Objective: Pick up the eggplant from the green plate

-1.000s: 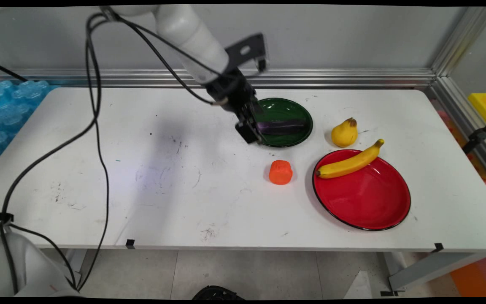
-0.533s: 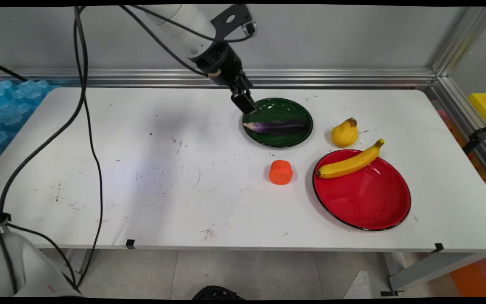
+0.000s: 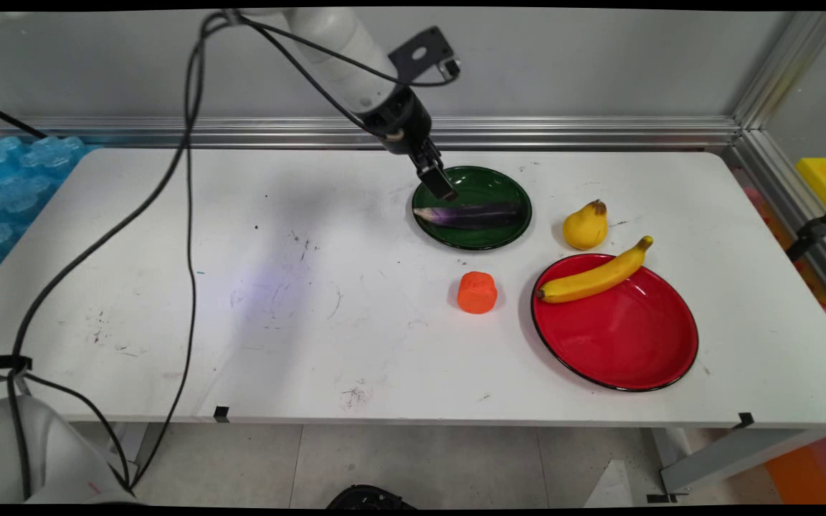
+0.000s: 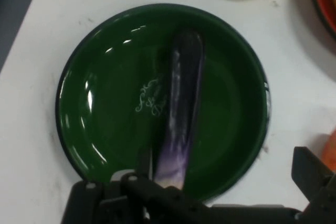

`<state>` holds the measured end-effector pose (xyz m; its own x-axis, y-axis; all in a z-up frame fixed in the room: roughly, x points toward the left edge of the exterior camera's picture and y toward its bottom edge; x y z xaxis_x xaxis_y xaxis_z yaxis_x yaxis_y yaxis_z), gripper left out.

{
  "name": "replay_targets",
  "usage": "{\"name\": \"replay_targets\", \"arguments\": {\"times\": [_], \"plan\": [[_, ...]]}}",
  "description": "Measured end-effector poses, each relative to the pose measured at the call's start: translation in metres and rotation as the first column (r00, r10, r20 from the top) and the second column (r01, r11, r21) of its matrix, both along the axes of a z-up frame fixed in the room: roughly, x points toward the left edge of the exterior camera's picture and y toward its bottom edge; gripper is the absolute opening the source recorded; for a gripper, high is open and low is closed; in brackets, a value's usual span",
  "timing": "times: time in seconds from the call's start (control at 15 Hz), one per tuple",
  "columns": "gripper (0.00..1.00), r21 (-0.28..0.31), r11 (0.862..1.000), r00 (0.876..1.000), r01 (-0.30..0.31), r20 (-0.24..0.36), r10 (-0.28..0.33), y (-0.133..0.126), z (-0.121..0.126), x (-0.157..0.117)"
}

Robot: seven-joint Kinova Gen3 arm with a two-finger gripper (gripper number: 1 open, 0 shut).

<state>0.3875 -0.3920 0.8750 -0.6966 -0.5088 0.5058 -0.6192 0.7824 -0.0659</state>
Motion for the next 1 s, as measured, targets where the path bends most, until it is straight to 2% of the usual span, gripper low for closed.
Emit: {"name": "replay_targets", "arguments": {"times": [0.53, 1.0], "plan": [[1.00, 0.055, 0.998, 0.999, -0.018, 0.028, 0.017, -0.049, -0.059, -0.038], [1.00, 0.081, 0.996, 0.998, -0.021, 0.053, 0.017, -0.075, -0.088, -0.056]]}}
